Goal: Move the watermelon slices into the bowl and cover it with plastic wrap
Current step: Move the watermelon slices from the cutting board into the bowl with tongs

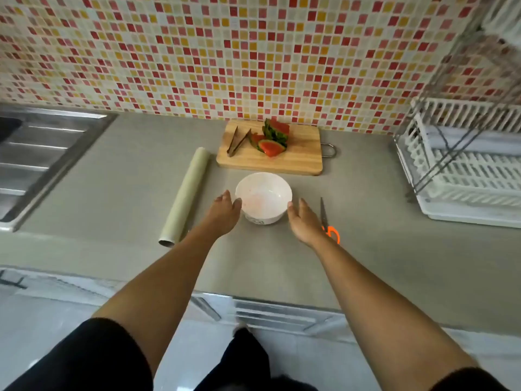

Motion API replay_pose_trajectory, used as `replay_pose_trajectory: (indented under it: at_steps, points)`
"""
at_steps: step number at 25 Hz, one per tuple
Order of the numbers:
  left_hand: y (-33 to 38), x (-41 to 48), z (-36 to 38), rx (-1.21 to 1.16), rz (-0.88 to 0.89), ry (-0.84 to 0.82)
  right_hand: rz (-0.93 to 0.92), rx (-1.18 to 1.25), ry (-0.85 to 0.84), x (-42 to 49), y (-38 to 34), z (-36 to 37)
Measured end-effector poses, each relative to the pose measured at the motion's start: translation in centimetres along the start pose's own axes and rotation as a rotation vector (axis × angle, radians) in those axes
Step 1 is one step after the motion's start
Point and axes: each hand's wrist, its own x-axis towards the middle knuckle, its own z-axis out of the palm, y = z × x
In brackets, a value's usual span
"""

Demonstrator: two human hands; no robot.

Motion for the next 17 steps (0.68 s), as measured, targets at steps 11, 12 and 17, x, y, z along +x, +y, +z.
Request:
replay_pose_trajectory:
  at_steps: [11,12,17]
  points:
    - [0.1,8.3,1.1,-0.23,0.03,0.027,0.093,0.077,0.31,7.7,-2.1,2.5]
    - [0.4,9.0,1.0,-0.232,0.037,0.023,0.089,0.081,0.324,8.3,-2.5,2.2]
    - [1.4,12.2,0.9,-0.185,0.055,-0.002,0.106,0.058,0.343,11.1,-3.0,1.3]
